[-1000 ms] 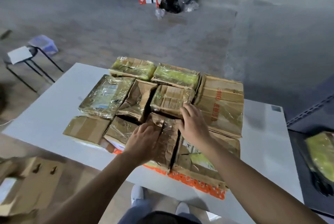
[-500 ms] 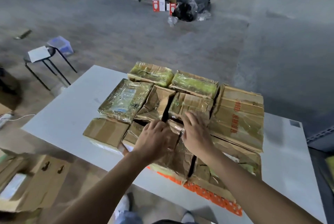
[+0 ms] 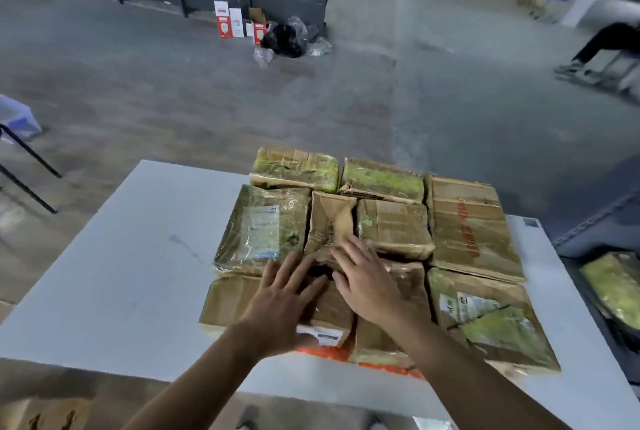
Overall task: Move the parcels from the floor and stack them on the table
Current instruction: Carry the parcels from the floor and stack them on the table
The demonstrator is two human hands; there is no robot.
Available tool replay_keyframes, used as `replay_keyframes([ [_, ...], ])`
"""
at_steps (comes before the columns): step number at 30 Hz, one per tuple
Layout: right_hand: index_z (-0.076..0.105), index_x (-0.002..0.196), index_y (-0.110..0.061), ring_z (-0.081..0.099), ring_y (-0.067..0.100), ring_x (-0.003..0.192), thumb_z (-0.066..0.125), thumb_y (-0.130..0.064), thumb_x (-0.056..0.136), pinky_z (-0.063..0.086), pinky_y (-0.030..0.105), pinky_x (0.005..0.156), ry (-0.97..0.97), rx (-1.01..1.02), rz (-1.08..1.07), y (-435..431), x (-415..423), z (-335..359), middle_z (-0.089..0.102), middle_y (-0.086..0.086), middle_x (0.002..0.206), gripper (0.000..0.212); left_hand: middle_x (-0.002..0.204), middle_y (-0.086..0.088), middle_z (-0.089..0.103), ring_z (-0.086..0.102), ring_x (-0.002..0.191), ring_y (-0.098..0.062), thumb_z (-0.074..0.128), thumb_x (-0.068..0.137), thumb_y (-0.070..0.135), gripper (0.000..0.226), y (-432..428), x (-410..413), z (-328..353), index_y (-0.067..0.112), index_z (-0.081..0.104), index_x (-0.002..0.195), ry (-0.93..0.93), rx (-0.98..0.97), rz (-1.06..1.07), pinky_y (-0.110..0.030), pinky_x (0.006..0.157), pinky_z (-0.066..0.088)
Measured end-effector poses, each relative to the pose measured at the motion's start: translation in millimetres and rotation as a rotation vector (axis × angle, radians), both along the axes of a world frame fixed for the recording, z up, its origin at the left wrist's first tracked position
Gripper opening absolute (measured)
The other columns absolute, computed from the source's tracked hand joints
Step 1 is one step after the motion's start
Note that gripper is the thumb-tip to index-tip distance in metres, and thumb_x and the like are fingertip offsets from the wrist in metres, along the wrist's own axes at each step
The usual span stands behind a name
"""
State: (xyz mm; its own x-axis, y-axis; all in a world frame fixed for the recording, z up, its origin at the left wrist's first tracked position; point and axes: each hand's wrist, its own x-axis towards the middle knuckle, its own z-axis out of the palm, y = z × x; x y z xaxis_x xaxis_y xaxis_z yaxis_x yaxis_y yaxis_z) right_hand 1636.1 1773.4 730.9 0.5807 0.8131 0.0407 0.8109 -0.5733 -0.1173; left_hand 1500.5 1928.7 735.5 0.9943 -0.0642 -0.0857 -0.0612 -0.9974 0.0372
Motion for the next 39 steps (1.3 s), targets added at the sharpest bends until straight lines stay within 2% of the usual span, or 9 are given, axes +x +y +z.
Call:
replay_keyframes([
  [3,0.049,0.141,-0.011,0.025,0.023,0.146,0.016,-0.045,0.097,0.020,0.042,0.120,-0.037,-0.030,-0.039,5.5,-12.8,0.7,0.042,0.002,0.151,0.064,0.161,-0.010,-0.004,-0.013,0.146,-0.035,0.041,0.083,0.066,0.086,-4.3,1.4,-1.8,0.030,0.004,0.152,0.039,-0.033,0.039,-0.063,0.111,-0.007],
  [5,0.053,0.138,-0.011,0.029,0.023,0.144,0.019,-0.043,0.097,0.028,0.043,0.117,-0.040,-0.053,-0.085,9.2,-18.4,4.0,0.047,0.002,0.147,0.062,0.161,-0.009,-0.010,-0.019,0.145,-0.035,0.035,0.087,0.063,0.083,-6.4,1.1,-0.4,0.028,-0.001,0.152,0.033,-0.024,0.056,-0.063,0.111,-0.010],
  [7,0.058,0.134,-0.011,0.037,0.023,0.140,0.024,-0.039,0.097,0.039,0.045,0.110,-0.059,-0.080,-0.124,12.8,-22.7,7.9,0.052,0.002,0.142,0.058,0.161,-0.011,-0.002,-0.011,0.146,-0.037,0.032,0.087,0.063,0.080,-3.6,-1.4,-0.4,0.024,0.007,0.152,0.027,-0.036,0.045,-0.065,0.111,-0.006],
  [12,0.059,0.131,-0.011,0.046,0.024,0.134,0.034,-0.032,0.094,0.047,0.047,0.101,-0.105,-0.123,-0.176,17.0,-36.3,11.7,0.057,0.003,0.138,0.049,0.140,-0.010,0.050,0.042,0.134,-0.033,0.037,0.088,0.062,0.058,13.3,-10.6,0.5,0.023,0.052,0.130,-0.113,-0.160,-0.007,-0.061,0.108,0.028],
  [16,0.055,0.135,-0.013,0.041,0.023,0.138,0.027,-0.030,0.095,0.042,0.051,0.104,-0.103,-0.149,-0.215,19.6,-41.2,9.0,0.053,0.001,0.141,0.052,0.134,-0.009,0.056,0.047,0.131,-0.031,0.032,0.093,0.056,0.054,31.0,-22.8,0.2,0.021,0.060,0.123,-0.154,-0.171,0.039,-0.057,0.108,0.032],
  [20,0.060,0.129,-0.015,0.047,0.023,0.133,0.058,-0.021,0.092,0.045,0.050,0.101,-0.151,-0.139,-0.243,21.2,-42.1,5.7,0.059,0.000,0.134,0.037,0.141,-0.013,0.049,0.039,0.136,-0.033,0.032,0.090,0.064,0.067,44.6,-37.9,-9.0,0.016,0.057,0.130,-0.157,-0.164,0.039,-0.060,0.108,0.030],
  [23,0.065,0.121,-0.017,0.055,0.021,0.123,0.066,-0.021,0.088,0.050,0.047,0.095,-0.180,-0.140,-0.283,20.6,-45.3,9.6,0.065,0.000,0.124,0.033,0.149,-0.015,0.039,0.030,0.141,-0.035,0.033,0.082,0.076,0.084,44.6,-42.5,-12.0,0.016,0.049,0.138,-0.136,-0.129,0.002,-0.062,0.109,0.022],
  [30,0.067,0.115,-0.015,0.057,0.024,0.118,0.034,-0.028,0.093,0.050,0.048,0.094,-0.214,-0.046,-0.276,29.7,-62.9,11.1,0.063,0.002,0.120,0.041,0.145,-0.016,0.044,0.035,0.138,-0.036,0.031,0.086,0.070,0.080,42.2,-32.9,-10.0,0.011,0.048,0.137,-0.130,-0.095,-0.004,-0.063,0.107,0.029],
  [39,0.065,0.115,-0.015,0.054,0.023,0.118,0.034,-0.029,0.093,0.049,0.044,0.094,-0.199,-0.005,-0.240,25.7,-81.3,13.4,0.060,0.002,0.119,0.041,0.127,-0.011,0.058,0.049,0.125,-0.033,0.032,0.093,0.050,0.055,43.3,-36.8,-6.7,0.011,0.061,0.119,-0.287,-0.187,0.042,-0.054,0.105,0.037],
])
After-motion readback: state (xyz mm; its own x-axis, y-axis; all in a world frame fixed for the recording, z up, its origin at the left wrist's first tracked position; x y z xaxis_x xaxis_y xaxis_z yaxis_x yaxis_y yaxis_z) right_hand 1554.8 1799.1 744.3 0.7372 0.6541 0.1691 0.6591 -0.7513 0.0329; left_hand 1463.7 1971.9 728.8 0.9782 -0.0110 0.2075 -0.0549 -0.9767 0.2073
